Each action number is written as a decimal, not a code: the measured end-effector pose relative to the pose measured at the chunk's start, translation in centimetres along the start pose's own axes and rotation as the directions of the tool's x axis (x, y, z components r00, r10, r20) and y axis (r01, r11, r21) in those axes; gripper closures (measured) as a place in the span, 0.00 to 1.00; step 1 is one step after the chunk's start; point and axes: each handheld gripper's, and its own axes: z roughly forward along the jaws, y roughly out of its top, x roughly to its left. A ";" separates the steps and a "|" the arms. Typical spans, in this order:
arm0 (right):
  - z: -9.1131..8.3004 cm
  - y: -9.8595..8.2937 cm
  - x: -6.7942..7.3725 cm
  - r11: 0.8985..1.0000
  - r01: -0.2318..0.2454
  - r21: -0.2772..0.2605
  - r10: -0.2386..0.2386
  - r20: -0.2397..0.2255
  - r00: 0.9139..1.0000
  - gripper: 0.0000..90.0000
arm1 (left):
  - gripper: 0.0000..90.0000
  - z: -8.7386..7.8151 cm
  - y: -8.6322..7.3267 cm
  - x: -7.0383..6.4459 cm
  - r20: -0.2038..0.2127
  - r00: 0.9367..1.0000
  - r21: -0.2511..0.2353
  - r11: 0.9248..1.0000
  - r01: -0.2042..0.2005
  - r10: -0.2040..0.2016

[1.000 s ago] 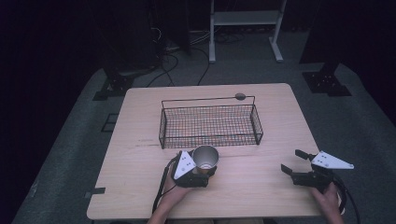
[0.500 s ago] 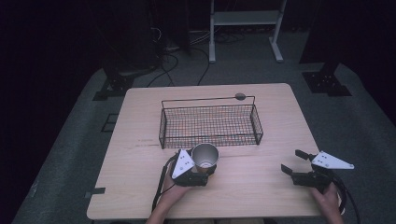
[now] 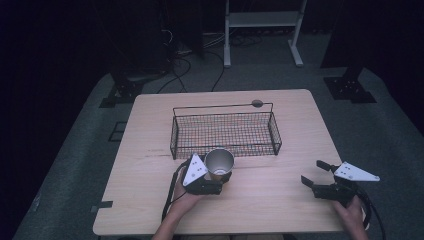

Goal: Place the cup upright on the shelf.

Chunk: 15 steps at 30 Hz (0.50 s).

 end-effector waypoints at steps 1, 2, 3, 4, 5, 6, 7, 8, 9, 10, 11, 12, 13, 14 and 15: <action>0.0 0.0 0.0 1.000 0.000 0.001 0.000 0.000 1.000 0.14 | 0.15 0.0 0.1 0.0 0.003 1.000 0.000 1.000 -0.001 0.001; 0.0 0.0 0.0 1.000 0.000 0.001 0.000 0.000 1.000 0.14 | 0.15 0.0 0.1 0.0 0.003 1.000 0.000 1.000 -0.001 0.001; 0.0 0.0 0.0 1.000 0.000 0.001 0.000 0.001 1.000 0.14 | 0.15 0.1 0.2 0.1 0.003 1.000 0.002 1.000 -0.002 0.002; 0.0 0.0 0.0 1.000 -0.001 0.001 0.001 0.001 1.000 0.14 | 0.15 0.1 0.3 0.2 0.006 1.000 0.000 1.000 -0.006 0.006; 0.0 0.0 0.0 1.000 -0.003 0.001 0.003 0.001 1.000 0.14 | 0.15 0.2 0.4 0.2 0.009 1.000 0.004 1.000 -0.003 0.003; 0.0 0.0 0.0 1.000 -0.003 0.001 0.003 0.001 1.000 0.14 | 0.15 0.2 0.5 0.3 0.011 1.000 0.005 1.000 -0.004 0.004; 0.0 0.0 0.0 1.000 -0.004 0.002 0.004 0.001 1.000 0.14 | 0.15 0.3 0.6 0.4 0.012 1.000 0.004 1.000 -0.007 0.007; 0.0 0.0 0.0 1.000 -0.003 0.002 0.003 0.002 1.000 0.14 | 0.15 0.3 0.7 0.4 0.014 1.000 0.001 1.000 -0.008 0.008; 0.0 0.0 0.0 1.000 -0.003 0.003 0.003 0.002 1.000 0.14 | 0.15 0.3 0.8 0.5 0.019 1.000 0.000 1.000 -0.008 0.008; 0.0 0.0 0.0 1.000 0.001 0.003 -0.001 0.003 1.000 0.14 | 0.15 0.3 0.9 0.7 0.023 1.000 0.001 1.000 -0.007 0.007; 0.1 0.0 0.0 1.000 0.002 0.005 -0.002 0.003 1.000 0.14 | 0.15 0.3 1.0 0.7 0.023 1.000 0.000 1.000 -0.007 0.007; 0.1 0.0 0.0 1.000 0.002 0.006 -0.002 0.003 1.000 0.14 | 0.15 0.3 1.2 0.9 0.025 1.000 -0.003 1.000 -0.007 0.007; 0.1 0.0 0.0 1.000 0.002 0.006 -0.002 0.003 1.000 0.14 | 0.15 0.3 1.2 0.9 0.025 1.000 -0.003 1.000 -0.007 0.007; 0.1 0.0 0.0 1.000 -0.001 0.005 0.001 0.004 1.000 0.14 | 0.15 0.3 1.3 1.0 0.028 1.000 -0.004 1.000 -0.004 0.004; 0.1 0.0 0.0 1.000 -0.003 0.004 0.003 0.005 1.000 0.14 | 0.15 0.3 1.6 1.2 0.029 1.000 0.000 1.000 -0.008 0.008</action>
